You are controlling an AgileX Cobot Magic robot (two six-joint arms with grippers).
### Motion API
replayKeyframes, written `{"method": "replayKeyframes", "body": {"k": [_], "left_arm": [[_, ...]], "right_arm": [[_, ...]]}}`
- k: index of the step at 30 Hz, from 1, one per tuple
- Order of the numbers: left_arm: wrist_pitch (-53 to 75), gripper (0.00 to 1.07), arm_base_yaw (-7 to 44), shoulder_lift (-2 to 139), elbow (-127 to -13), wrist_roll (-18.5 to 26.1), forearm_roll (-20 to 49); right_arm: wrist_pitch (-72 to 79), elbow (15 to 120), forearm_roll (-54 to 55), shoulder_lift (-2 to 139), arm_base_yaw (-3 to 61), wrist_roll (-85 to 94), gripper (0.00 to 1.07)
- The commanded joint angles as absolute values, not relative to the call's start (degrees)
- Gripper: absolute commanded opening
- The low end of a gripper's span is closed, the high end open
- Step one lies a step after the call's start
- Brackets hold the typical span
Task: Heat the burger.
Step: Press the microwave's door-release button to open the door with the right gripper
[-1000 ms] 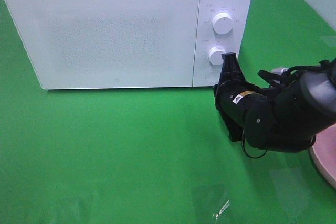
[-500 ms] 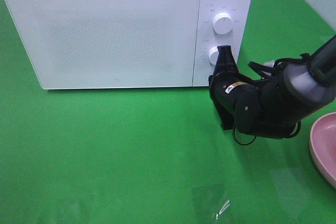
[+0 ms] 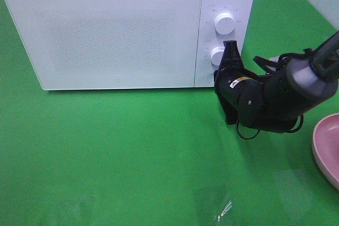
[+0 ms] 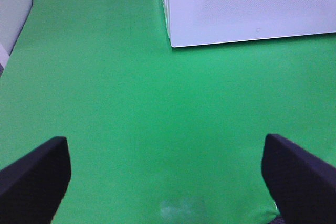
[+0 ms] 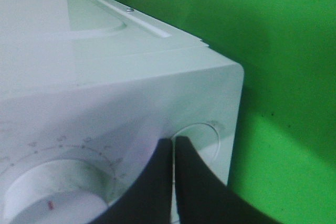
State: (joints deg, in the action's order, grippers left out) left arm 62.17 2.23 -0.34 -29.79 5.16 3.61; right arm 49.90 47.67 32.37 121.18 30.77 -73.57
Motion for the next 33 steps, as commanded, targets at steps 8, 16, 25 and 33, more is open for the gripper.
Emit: {"method": "replayKeyframes", "body": {"k": [8,16,25,33], "left_arm": [[61.3,0.91,2.5,-1.7,-29.7,5.2,3.5],[61.3,0.91,2.5,-1.7,-29.7,5.2,3.5],[61.3,0.91,2.5,-1.7,-29.7,5.2,3.5],[61.3,0.91,2.5,-1.7,-29.7,5.2,3.5]], "right_arm": [[54.0,49.9,31.1,122.8,30.6,-73.6,0.0],[58.2,49.9,31.8,122.8,30.6,-73.2,0.0],[61.4,51.5,33.7,123.0,30.6,-72.8,0.0],[67.2,54.3,32.3,125.2,30.6,-72.9,0.0]]}}
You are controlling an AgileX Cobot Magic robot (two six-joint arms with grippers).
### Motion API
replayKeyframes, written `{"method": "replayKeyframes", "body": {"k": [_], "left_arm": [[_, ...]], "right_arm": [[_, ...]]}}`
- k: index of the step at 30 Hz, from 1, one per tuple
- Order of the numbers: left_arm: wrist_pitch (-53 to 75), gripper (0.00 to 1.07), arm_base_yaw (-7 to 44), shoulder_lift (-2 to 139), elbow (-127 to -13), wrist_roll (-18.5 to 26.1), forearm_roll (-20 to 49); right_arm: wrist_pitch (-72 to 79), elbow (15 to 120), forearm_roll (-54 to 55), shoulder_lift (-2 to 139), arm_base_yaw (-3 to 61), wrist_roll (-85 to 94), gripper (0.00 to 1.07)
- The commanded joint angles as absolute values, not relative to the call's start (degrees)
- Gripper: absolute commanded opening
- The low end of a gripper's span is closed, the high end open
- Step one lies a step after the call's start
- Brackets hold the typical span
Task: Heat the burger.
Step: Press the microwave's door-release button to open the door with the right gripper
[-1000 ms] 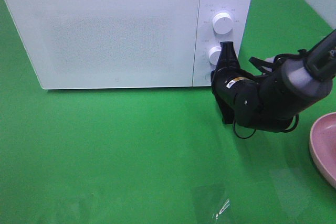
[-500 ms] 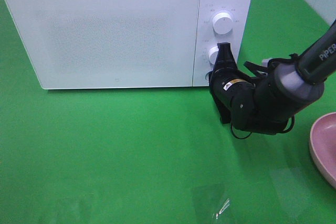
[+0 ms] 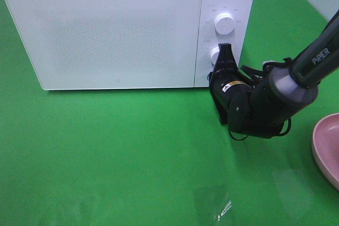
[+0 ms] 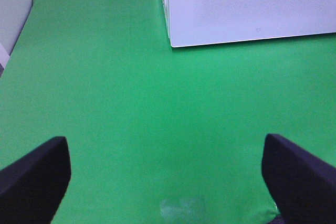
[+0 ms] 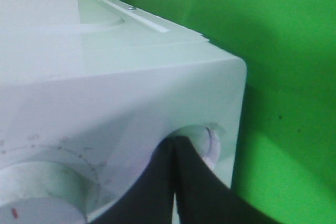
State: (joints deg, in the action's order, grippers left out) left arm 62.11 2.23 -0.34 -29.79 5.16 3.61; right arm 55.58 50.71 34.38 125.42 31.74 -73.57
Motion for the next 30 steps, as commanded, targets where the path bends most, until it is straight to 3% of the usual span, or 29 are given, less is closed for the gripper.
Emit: {"method": "replayKeyframes", "body": {"k": [1,30], "left_arm": [[61.3,0.91,2.5,-1.7,-29.7,5.2,3.5],[61.3,0.91,2.5,-1.7,-29.7,5.2,3.5]], "right_arm": [[69.2,55.1,31.6,125.8,30.6,-73.0,0.0],[63.0,53.8,29.9,125.3,30.1,-73.7,0.0]]}}
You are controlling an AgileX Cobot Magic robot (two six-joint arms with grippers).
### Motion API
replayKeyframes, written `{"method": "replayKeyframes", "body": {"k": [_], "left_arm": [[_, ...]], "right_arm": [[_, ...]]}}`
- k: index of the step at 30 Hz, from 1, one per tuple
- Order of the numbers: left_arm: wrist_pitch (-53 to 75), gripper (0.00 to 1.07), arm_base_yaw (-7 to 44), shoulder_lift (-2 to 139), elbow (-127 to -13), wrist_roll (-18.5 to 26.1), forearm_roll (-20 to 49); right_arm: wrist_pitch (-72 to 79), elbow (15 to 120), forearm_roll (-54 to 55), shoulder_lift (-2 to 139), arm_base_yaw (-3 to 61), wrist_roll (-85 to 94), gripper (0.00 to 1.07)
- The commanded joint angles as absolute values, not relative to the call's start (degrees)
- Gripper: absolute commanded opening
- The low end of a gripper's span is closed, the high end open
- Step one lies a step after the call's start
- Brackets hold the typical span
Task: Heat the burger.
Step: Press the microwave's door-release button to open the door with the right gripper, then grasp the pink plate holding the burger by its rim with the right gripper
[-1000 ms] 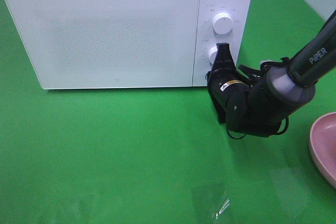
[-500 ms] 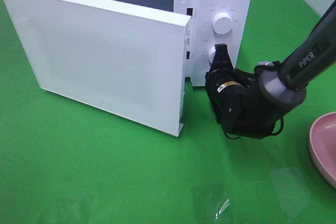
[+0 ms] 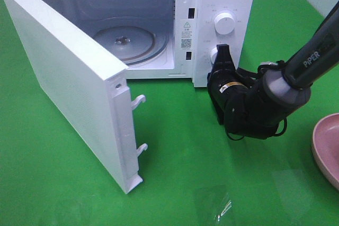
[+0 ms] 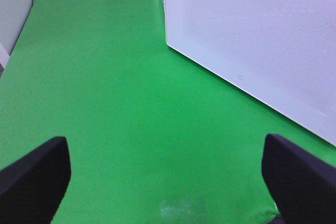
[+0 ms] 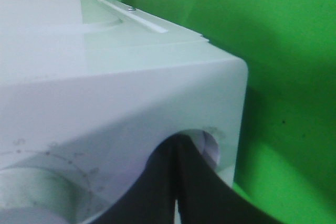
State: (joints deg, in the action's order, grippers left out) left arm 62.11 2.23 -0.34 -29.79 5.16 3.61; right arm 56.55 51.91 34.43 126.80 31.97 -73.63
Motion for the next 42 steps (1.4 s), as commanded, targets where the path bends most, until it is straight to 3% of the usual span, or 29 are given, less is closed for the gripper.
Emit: {"method": "replayKeyframes", "body": {"k": [1,27,42], "left_arm": [[61.3,0.91,2.5,-1.7,-29.7,5.2,3.5],[61.3,0.91,2.5,-1.3,-29.7,5.2,3.5],[61.3,0.91,2.5,-1.3,-29.7,5.2,3.5]], "right_arm": [[63.0,53.8,29.9,125.3,30.1,-73.7,0.0],[46.9,42.6,25.5,115.9,32.0,-74.6,0.02],[23.7,41.4,18.1,102.4,32.0,-49.8,0.02]]}}
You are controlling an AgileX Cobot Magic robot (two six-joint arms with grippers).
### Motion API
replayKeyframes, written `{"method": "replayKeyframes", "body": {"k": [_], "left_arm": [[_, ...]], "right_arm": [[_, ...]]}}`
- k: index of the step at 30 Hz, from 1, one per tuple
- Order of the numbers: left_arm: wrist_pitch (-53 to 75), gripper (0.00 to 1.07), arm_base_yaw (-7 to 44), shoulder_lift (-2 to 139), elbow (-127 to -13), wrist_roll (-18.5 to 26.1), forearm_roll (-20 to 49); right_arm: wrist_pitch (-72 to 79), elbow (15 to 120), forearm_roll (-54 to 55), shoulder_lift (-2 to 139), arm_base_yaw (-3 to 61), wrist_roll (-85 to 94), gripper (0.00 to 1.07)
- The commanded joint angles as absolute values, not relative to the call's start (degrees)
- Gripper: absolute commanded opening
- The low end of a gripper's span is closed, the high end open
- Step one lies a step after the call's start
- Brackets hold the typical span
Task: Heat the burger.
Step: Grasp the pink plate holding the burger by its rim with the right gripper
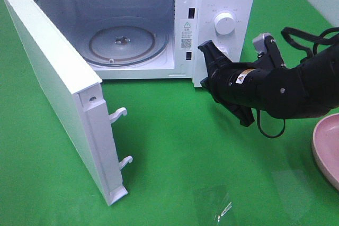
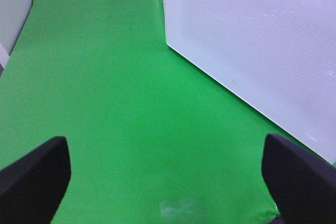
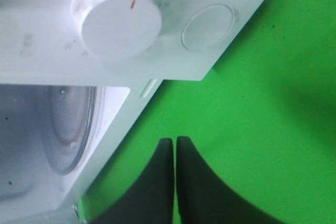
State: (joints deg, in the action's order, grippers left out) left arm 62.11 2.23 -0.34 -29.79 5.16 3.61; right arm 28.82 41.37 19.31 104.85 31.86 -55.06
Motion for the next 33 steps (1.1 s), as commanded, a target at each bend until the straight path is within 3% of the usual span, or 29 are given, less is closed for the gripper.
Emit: {"method": "replayKeyframes", "body": {"k": [1,33], "left_arm": [[61.3,0.91,2.5,-1.3,-29.7,5.2,3.5],[61.3,0.91,2.5,-1.3,-29.7,5.2,3.5]], "right_arm": [[21.6,41.4,18.1,101.1,32.0,-46.8,0.02],[-6.6,41.4,18.1,85.4,32.0,-9.3,0.11]]}}
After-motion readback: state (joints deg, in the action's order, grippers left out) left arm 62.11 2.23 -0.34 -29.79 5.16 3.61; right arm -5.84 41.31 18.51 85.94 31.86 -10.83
